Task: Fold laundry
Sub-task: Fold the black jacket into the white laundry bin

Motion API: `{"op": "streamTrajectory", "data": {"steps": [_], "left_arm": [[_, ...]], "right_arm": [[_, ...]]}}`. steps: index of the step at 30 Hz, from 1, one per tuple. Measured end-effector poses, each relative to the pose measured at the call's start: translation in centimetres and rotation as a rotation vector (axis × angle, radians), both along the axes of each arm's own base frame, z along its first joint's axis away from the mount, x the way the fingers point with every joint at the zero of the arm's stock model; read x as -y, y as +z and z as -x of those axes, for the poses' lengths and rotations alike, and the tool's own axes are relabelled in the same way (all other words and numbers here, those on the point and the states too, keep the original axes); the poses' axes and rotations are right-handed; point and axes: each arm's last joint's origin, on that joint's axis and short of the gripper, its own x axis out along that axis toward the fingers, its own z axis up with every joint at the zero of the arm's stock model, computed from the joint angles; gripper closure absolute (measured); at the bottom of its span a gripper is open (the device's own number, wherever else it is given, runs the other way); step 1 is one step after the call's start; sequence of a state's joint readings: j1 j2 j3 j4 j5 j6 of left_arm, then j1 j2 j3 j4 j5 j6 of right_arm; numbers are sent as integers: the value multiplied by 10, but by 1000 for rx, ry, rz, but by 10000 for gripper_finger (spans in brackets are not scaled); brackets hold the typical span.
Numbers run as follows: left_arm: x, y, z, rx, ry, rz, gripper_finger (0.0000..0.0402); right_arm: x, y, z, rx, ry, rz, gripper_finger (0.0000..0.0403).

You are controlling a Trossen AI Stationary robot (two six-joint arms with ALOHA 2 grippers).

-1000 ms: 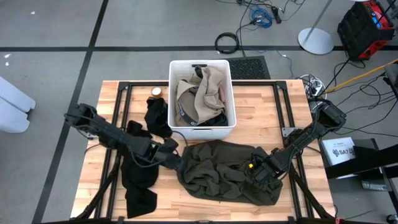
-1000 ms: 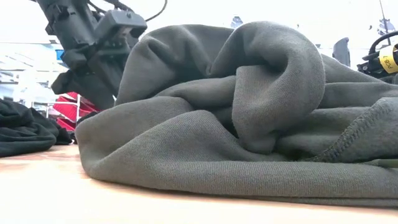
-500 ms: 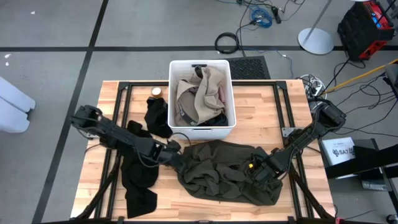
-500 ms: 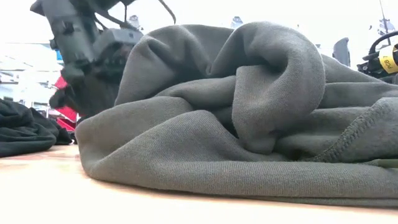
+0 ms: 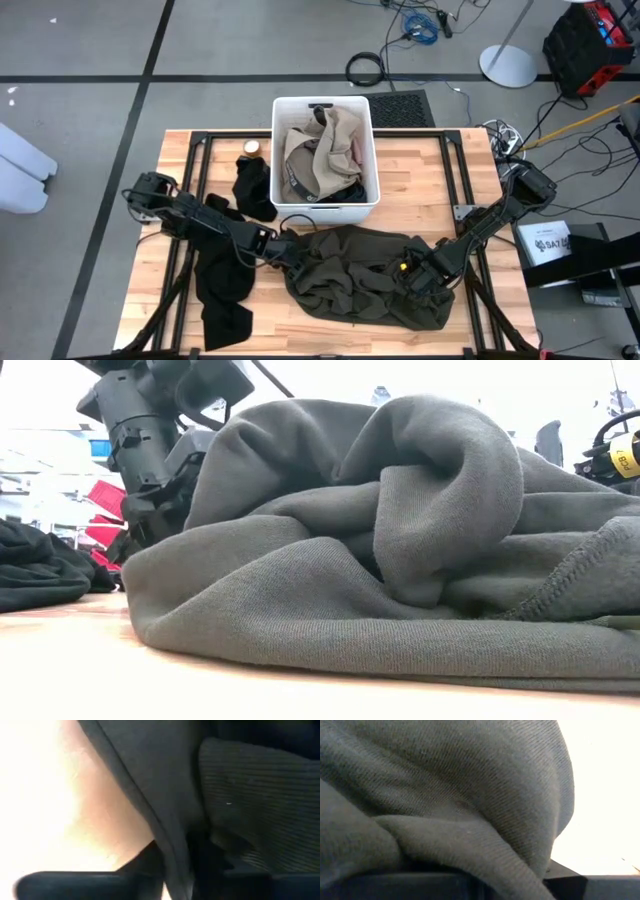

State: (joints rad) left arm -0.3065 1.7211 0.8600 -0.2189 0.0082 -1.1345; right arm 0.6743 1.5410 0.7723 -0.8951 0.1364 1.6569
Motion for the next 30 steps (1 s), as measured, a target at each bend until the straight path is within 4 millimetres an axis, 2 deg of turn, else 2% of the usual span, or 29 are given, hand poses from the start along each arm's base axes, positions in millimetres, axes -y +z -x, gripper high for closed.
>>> {"op": "streamTrajectory", "data": {"steps": [3, 4, 10, 21, 26, 30], "left_arm": [[0, 0, 0, -1, -20, -2, 379], [0, 0, 0, 2, -21, 0, 388], [2, 9, 3, 6, -90, 56, 395], [-9, 90, 26, 280, -88, 106, 397], [-10, 109, 34, 372, -73, 99, 394], [-10, 109, 33, 382, -68, 96, 393]], "right_arm": [[0, 0, 0, 0, 0, 0, 344], [0, 0, 0, 0, 0, 0, 344], [0, 0, 0, -1, 1, 1, 344], [0, 1, 0, 3, 24, 0, 344], [-3, 16, -5, 68, 35, -52, 344], [-8, 37, -14, 202, 50, -63, 344]]}}
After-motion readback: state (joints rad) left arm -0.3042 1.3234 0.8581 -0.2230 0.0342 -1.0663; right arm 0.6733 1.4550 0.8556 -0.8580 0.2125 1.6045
